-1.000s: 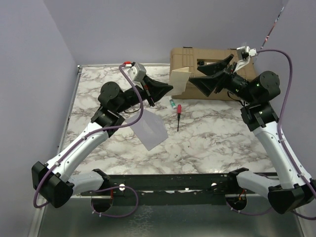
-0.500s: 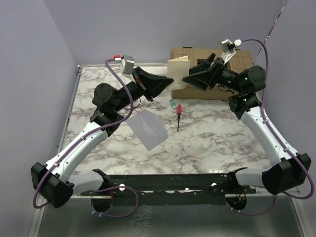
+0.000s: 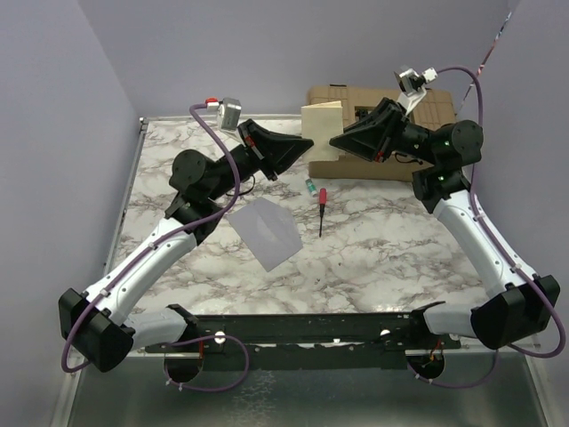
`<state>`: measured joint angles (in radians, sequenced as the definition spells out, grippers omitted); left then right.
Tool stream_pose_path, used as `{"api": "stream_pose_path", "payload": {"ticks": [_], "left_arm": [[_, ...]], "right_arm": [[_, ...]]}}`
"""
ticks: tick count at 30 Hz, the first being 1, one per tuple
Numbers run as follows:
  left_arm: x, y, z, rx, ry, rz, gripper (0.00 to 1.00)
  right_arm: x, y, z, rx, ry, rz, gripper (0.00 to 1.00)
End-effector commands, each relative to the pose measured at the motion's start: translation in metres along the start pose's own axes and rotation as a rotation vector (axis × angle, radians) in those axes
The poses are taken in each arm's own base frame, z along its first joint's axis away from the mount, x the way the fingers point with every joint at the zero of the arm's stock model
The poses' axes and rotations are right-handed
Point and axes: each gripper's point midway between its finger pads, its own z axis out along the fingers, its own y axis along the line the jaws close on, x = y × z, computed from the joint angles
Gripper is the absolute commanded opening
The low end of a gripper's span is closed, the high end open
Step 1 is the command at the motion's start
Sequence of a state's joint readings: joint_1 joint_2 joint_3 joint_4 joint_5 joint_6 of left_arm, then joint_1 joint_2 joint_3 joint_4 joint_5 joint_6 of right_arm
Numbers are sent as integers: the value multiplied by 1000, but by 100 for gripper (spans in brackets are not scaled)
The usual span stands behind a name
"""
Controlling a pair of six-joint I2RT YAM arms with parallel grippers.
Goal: Place the letter into the envelope and seal it
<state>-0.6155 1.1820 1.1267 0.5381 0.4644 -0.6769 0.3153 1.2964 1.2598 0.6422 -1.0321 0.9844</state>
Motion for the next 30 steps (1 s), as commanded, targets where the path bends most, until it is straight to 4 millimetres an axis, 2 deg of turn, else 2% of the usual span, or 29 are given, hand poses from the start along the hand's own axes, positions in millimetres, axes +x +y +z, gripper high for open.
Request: {"api": "stream_pose_path", "payload": {"ticks": [1,2,4,5,7,8,9,11,14,16,19,26,30], "left_arm": [[5,10,0,-34,-20,-31,0],[8,13,0,-45,-18,-38,0],[12,20,-2,-69,-18,-47,0],[15,25,-4,-93,-20,-52,7],[21,39,-11,-166,-23,-58,41],[26,48,-17,-215,-21,-48,54],[34,60,-25,-273,-9,-40,63],[51,84,-47,-406,25,-16,74],[82,128,-92,-679,106,-6,87],[102,144,-117,-785,190,-11,91],[121,154,-141,-865,248,-41,92],[148,184,-202,-1080,209,-163,93],[172,191,-217,-1096,267,-204,82]], "right_arm": [[-6,2,6,-25,-23,13,14],[-6,-3,6,-17,-26,24,5],[-4,-15,7,22,-32,60,0],[-2,-22,7,48,-31,72,0],[2,-38,6,120,-32,85,0],[6,-48,4,170,-29,95,0],[9,-59,1,222,-24,90,0],[22,-81,-6,321,5,86,0],[51,-110,-17,434,67,117,0],[75,-124,-20,481,122,158,0],[110,-139,-19,541,196,214,0],[172,-174,-9,640,329,249,0],[202,-192,-5,685,377,268,0]]}}
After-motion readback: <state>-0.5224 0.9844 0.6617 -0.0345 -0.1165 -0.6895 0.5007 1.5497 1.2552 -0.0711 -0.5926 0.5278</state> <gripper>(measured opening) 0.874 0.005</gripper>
